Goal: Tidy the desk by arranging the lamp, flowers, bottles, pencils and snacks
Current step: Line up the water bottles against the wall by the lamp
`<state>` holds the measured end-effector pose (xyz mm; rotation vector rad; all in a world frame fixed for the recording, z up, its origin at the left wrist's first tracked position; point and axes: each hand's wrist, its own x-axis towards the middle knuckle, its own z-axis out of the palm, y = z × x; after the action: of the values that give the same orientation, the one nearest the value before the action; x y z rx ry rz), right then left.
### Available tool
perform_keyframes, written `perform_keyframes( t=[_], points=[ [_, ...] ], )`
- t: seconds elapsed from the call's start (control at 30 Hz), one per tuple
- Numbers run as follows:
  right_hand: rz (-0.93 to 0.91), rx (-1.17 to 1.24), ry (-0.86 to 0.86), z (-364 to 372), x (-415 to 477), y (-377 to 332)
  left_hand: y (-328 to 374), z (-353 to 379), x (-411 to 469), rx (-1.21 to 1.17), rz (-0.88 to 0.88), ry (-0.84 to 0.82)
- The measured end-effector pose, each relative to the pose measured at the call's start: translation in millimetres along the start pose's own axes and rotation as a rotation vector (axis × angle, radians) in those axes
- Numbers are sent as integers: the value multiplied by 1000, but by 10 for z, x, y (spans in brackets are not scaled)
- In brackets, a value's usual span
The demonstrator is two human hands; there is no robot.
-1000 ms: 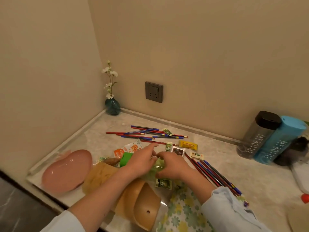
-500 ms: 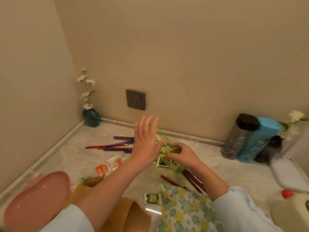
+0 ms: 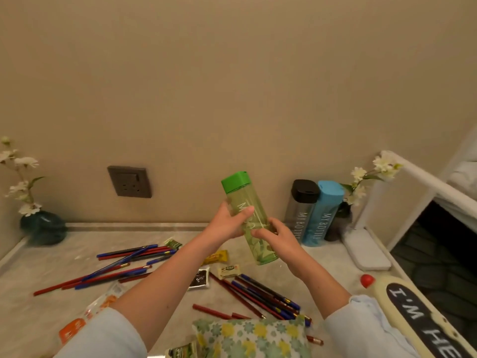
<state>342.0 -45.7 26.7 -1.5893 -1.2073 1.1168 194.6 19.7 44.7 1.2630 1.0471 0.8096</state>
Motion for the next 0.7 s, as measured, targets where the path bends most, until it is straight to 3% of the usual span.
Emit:
perform_keyframes(
  t=[0.13, 0.33, 0.7],
  points=[
    [-64, -26, 26, -132, 23, 102, -22, 153, 126, 33, 17, -44],
    [-14, -399, 414, -263, 80, 401, -153, 393, 314, 235, 113, 12],
    [109, -276, 151, -324, 345, 597, -382, 671, 780, 332, 186, 19]
  ],
)
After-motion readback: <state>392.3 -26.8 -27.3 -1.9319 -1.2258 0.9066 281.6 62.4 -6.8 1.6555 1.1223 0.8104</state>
